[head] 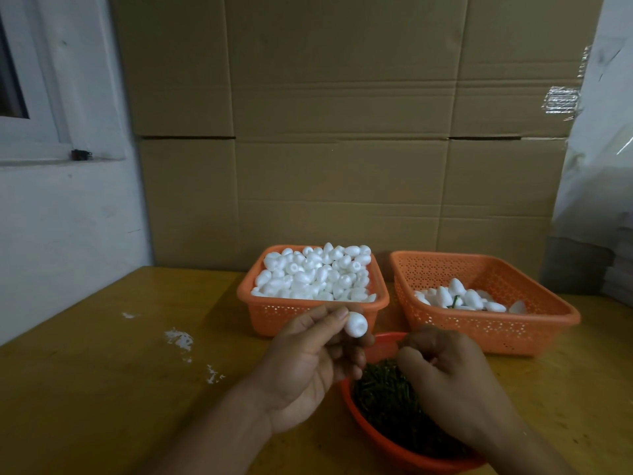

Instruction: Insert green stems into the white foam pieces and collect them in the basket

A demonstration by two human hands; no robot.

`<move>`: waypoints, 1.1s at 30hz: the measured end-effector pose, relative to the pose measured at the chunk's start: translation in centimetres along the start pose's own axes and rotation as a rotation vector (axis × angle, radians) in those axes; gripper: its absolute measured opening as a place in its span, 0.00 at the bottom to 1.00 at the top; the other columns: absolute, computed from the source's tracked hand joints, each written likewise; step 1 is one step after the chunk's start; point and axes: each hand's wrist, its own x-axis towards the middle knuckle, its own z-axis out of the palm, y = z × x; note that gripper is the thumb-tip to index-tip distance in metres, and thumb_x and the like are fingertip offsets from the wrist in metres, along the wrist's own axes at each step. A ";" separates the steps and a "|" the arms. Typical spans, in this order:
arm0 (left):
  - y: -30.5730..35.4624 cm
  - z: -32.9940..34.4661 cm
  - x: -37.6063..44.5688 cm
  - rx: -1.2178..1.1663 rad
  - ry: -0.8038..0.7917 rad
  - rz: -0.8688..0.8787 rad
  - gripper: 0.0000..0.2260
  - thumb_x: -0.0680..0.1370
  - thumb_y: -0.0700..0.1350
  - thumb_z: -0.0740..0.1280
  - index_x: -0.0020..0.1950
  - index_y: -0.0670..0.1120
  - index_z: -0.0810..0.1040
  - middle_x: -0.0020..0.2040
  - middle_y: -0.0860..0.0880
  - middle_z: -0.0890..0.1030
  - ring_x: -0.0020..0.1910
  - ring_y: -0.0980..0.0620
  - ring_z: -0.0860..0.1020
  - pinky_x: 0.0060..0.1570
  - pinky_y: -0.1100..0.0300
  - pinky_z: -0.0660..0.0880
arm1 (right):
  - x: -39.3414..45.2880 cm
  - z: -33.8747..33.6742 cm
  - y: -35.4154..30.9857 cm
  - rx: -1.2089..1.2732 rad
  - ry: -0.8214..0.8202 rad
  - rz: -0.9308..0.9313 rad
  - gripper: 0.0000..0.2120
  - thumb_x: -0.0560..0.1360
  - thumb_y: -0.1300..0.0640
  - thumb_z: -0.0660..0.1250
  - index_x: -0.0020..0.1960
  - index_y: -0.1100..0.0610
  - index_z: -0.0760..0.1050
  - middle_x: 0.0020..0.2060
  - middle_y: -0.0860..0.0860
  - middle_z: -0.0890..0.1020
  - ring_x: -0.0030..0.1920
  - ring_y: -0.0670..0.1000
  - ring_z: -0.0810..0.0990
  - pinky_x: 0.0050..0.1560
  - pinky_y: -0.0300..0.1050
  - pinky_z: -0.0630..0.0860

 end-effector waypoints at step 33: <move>0.0 0.6 -0.5 0.134 0.020 -0.029 0.16 0.72 0.54 0.70 0.48 0.42 0.80 0.37 0.44 0.80 0.30 0.52 0.75 0.27 0.63 0.70 | -0.6 -0.2 -1.3 0.981 -0.276 0.015 0.12 0.72 0.60 0.63 0.47 0.62 0.85 0.31 0.61 0.80 0.24 0.49 0.70 0.23 0.37 0.66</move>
